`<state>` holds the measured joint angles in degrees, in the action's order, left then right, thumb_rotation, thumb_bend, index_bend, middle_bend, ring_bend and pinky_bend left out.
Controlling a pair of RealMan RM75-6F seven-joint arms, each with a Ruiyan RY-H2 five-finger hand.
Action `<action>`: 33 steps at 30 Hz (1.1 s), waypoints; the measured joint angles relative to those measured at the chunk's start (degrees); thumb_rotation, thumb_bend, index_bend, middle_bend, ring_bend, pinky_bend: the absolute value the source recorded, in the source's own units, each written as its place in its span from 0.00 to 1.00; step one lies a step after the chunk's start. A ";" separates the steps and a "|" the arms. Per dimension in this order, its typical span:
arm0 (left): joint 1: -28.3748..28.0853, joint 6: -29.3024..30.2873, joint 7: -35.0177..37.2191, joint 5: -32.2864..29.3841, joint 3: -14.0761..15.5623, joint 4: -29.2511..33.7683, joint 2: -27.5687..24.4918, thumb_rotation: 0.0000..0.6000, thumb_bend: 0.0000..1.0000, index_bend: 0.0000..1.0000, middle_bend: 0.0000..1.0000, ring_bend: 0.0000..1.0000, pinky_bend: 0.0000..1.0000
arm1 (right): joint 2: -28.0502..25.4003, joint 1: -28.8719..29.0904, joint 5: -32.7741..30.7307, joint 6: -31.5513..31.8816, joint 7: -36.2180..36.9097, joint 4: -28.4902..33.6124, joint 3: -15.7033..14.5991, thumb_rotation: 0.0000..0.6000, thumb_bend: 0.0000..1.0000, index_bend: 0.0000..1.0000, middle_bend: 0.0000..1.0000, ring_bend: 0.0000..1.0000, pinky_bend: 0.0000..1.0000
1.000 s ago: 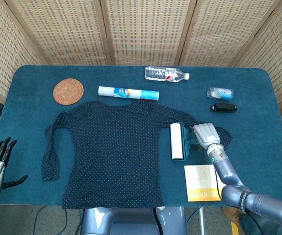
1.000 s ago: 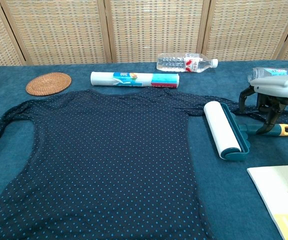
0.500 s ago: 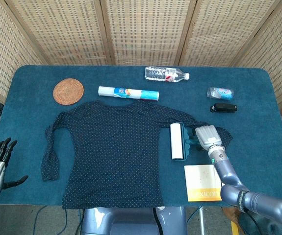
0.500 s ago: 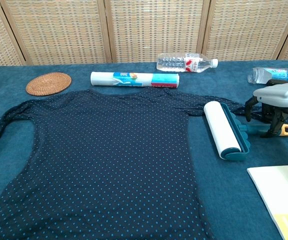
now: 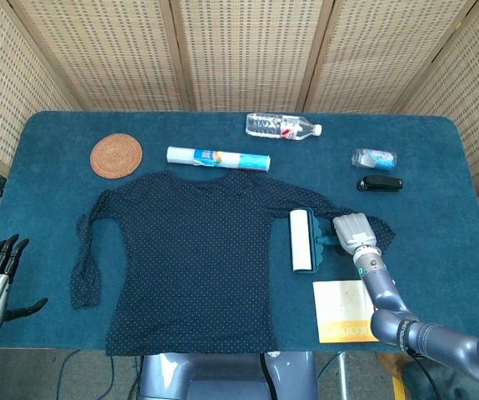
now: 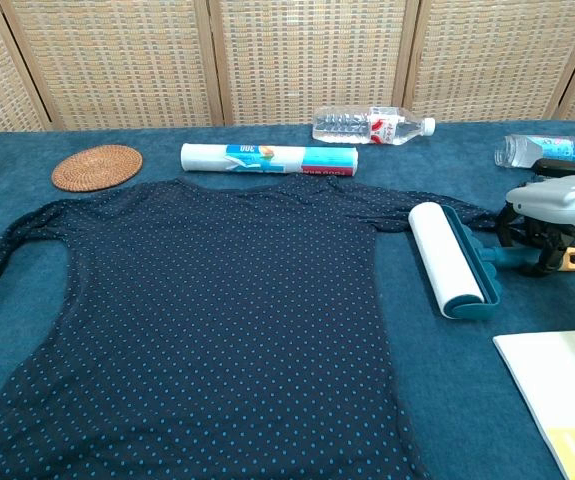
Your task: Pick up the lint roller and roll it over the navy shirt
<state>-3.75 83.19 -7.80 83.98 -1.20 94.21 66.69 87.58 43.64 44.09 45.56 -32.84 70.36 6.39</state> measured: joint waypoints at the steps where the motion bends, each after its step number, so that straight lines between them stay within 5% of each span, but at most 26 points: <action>1: -0.03 -0.06 -0.05 -0.01 0.02 0.01 0.02 1.00 0.00 0.00 0.00 0.00 0.00 | 0.01 0.02 0.11 -0.01 -0.01 -0.11 -0.11 1.00 0.61 0.66 1.00 1.00 1.00; 8: -0.22 -0.45 -0.15 -0.15 0.12 0.13 0.09 1.00 0.00 0.00 0.00 0.00 0.00 | -1.45 -0.02 3.22 1.71 1.74 2.22 0.50 1.00 0.77 0.75 1.00 1.00 1.00; 16: -0.52 -1.05 0.80 -0.39 0.13 0.13 -0.21 1.00 0.00 0.00 0.00 0.00 0.00 | -4.93 3.11 3.02 3.35 -4.81 8.66 1.43 1.00 0.78 0.76 1.00 1.00 1.00; 26: -0.87 -2.00 2.45 -0.98 0.09 -0.52 -0.59 1.00 0.00 0.00 0.00 0.00 0.00 | -4.71 13.43 -8.74 6.39 -26.25 11.23 1.65 1.00 0.79 0.75 1.00 1.00 1.00; 33: -1.47 -3.63 3.80 -2.23 -0.20 -1.57 -0.73 1.00 0.00 0.00 0.00 0.00 0.00 | -0.88 19.87 -17.28 8.79 -34.51 9.74 1.53 1.00 0.77 0.75 1.00 1.00 1.00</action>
<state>-5.23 79.56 -4.00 81.75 -1.40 92.65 65.96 86.70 63.52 26.81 54.36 -67.35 80.10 7.91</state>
